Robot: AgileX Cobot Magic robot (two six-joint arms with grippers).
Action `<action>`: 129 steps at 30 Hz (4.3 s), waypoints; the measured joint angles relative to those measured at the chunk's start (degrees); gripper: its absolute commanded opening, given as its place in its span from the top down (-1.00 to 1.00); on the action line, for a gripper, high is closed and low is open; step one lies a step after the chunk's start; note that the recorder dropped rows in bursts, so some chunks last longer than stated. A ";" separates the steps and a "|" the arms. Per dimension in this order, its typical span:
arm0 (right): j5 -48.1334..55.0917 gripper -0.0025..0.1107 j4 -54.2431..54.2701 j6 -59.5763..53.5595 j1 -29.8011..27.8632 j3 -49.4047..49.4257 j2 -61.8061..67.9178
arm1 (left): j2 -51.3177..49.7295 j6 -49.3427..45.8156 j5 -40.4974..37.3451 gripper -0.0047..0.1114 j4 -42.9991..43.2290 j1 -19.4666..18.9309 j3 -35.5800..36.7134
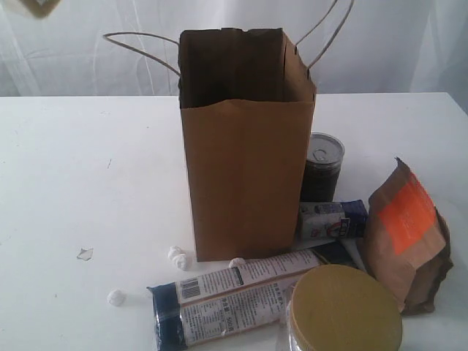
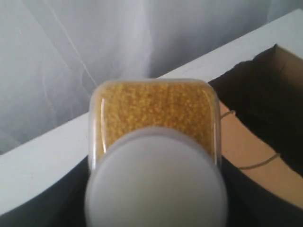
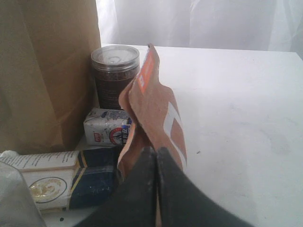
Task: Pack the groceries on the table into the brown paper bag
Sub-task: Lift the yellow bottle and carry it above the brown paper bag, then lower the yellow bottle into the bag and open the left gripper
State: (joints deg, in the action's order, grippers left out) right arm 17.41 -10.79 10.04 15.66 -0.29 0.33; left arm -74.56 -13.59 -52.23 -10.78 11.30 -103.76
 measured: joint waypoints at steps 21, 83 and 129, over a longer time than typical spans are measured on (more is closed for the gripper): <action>0.00 0.96 0.00 0.00 0.00 0.00 0.00 | -16.71 -27.95 -5.36 0.92 -18.93 14.56 -10.02; 0.00 0.96 0.00 1.14 0.00 0.00 0.00 | -37.93 -43.52 -8.92 0.92 -9.00 24.16 -14.90; 0.00 0.96 0.00 1.26 0.00 0.00 0.00 | -20.93 -26.76 -2.74 0.13 -5.10 25.55 -11.54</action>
State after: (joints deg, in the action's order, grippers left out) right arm 17.41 -10.79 11.30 15.66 -0.29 0.33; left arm -95.49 -40.35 -54.97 -15.88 36.85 -115.29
